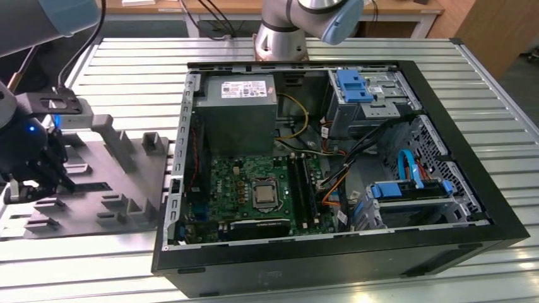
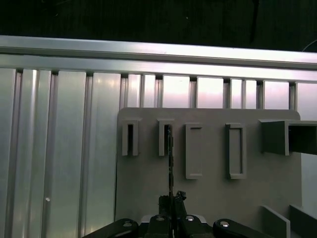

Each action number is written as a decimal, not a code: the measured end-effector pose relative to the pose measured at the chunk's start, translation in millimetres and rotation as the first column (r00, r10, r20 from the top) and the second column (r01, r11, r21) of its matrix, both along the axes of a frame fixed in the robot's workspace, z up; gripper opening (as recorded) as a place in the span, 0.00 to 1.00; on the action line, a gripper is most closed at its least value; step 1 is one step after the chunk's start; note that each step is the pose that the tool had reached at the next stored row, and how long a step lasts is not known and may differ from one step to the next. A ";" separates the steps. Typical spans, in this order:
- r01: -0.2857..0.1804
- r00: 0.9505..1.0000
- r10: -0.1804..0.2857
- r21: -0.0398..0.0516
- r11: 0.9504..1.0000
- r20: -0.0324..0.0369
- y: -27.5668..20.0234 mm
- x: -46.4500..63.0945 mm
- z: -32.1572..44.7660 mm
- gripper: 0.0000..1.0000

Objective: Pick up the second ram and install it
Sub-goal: 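Pick up the second ram and move it above second insertion slot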

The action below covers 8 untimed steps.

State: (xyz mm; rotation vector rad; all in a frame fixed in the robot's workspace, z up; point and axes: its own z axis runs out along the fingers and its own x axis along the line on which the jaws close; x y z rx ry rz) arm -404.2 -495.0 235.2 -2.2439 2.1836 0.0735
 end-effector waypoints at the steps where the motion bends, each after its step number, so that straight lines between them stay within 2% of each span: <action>1: 0.000 1.000 0.000 0.000 1.000 0.000 0.0 0.0 1.0 0.14; 8: 0.000 1.000 0.000 0.000 1.000 0.000 0.0 0.0 7.5 0.14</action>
